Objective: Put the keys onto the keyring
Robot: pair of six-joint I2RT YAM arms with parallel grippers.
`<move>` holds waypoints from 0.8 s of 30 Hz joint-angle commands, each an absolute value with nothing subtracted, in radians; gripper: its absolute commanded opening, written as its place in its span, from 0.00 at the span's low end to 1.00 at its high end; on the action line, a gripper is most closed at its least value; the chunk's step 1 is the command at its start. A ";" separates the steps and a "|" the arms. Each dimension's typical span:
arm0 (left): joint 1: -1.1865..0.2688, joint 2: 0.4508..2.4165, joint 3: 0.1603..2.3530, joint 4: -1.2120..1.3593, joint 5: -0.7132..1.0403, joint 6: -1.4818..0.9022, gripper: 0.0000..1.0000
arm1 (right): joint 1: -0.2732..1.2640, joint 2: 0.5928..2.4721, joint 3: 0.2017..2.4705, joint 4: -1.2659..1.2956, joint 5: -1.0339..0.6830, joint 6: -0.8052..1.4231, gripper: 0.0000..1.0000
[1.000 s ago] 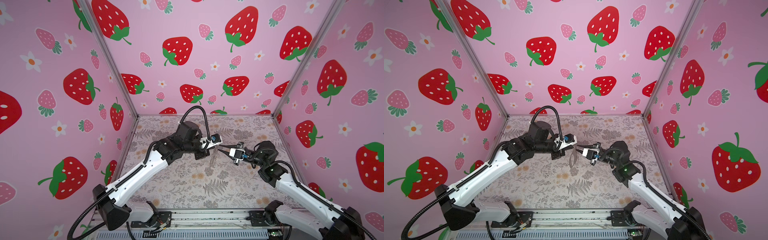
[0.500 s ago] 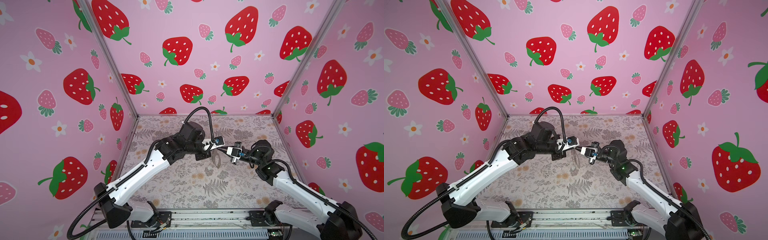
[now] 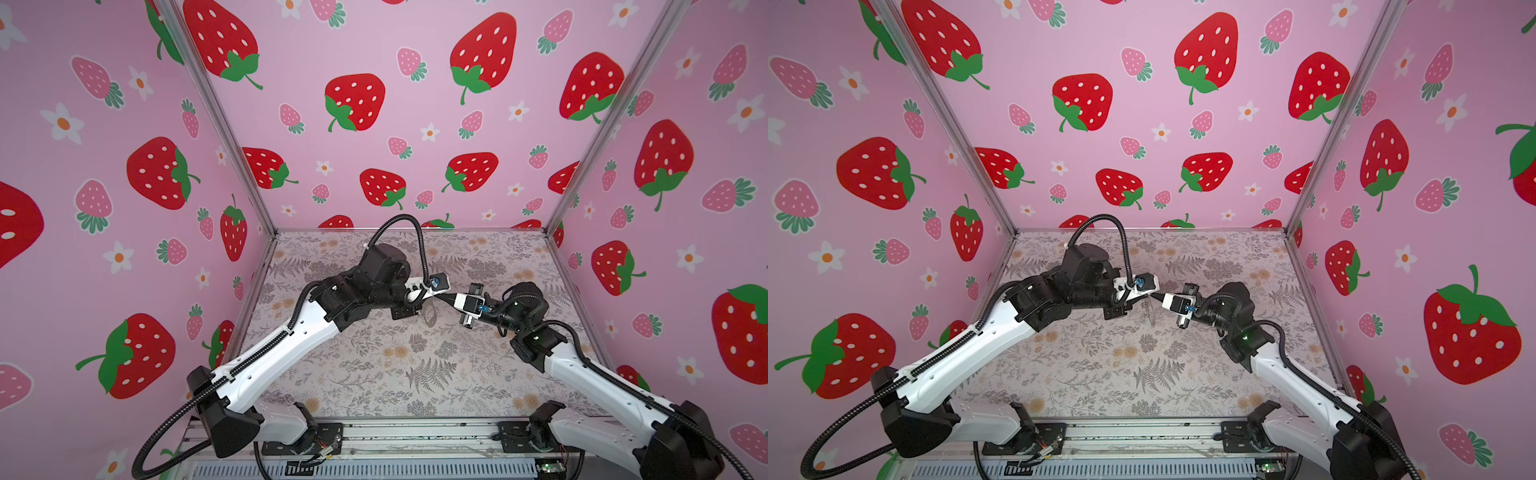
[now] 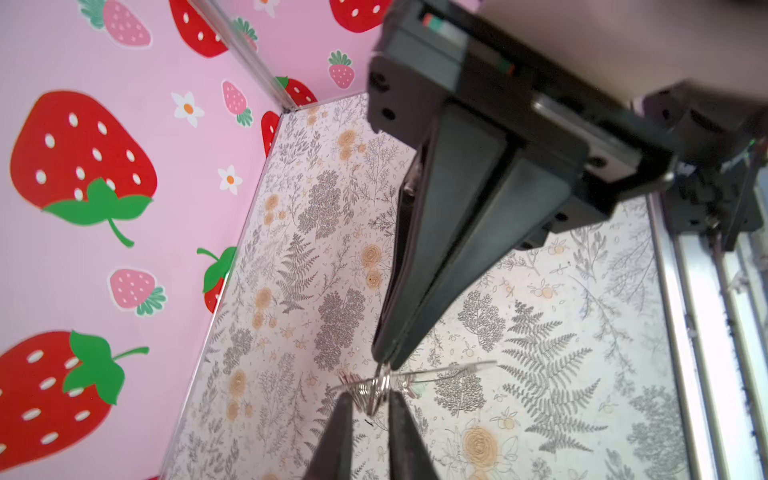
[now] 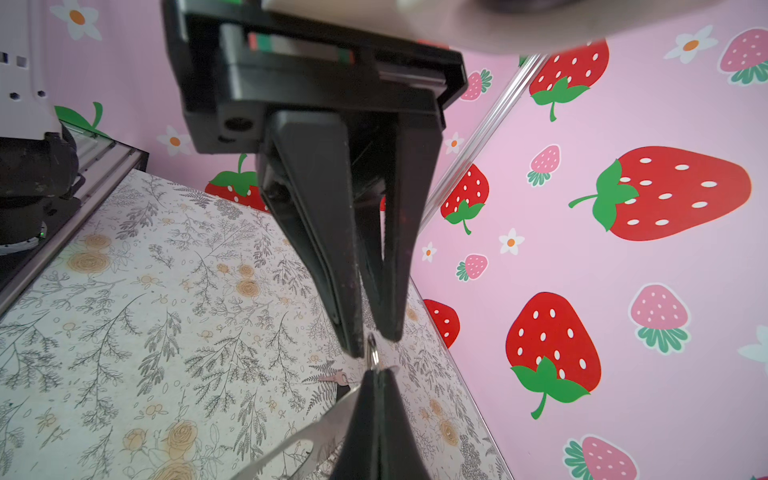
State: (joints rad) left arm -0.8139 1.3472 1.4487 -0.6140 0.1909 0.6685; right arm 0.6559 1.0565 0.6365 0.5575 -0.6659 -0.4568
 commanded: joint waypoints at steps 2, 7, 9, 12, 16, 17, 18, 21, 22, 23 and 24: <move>-0.799 1.288 1.393 -0.529 0.203 0.620 0.35 | 0.652 1.048 0.596 0.700 -0.654 -0.439 0.00; -0.737 1.232 1.274 -0.415 0.285 0.525 0.32 | 0.650 1.051 0.560 0.800 -0.642 -0.406 0.00; -0.712 1.213 1.223 -0.353 0.334 0.485 0.29 | 0.650 1.057 0.559 0.824 -0.655 -0.388 0.00; -0.694 1.195 1.159 -0.255 0.401 0.447 0.29 | 0.650 1.064 0.553 0.885 -0.672 -0.339 0.00; -0.686 1.192 1.119 -0.183 0.457 0.427 0.30 | 0.647 1.078 0.554 0.941 -0.690 -0.269 0.00; -0.684 1.190 1.109 -0.157 0.471 0.424 0.30 | 0.647 1.083 0.554 0.956 -0.698 -0.250 0.00; -0.684 1.188 1.099 -0.137 0.478 0.421 0.30 | 0.647 1.089 0.556 0.963 -0.706 -0.238 0.00; -0.681 1.186 1.088 -0.097 0.499 0.414 0.30 | 0.647 1.096 0.559 0.969 -0.729 -0.225 0.00; -0.681 1.184 1.085 -0.087 0.500 0.414 0.31 | 0.647 1.097 0.559 0.971 -0.733 -0.227 0.00; -0.681 1.183 1.083 -0.083 0.502 0.416 0.31 | 0.647 1.098 0.559 0.970 -0.737 -0.230 0.00; -0.679 1.180 1.079 -0.080 0.505 0.419 0.31 | 0.646 1.097 0.560 0.964 -0.741 -0.234 0.00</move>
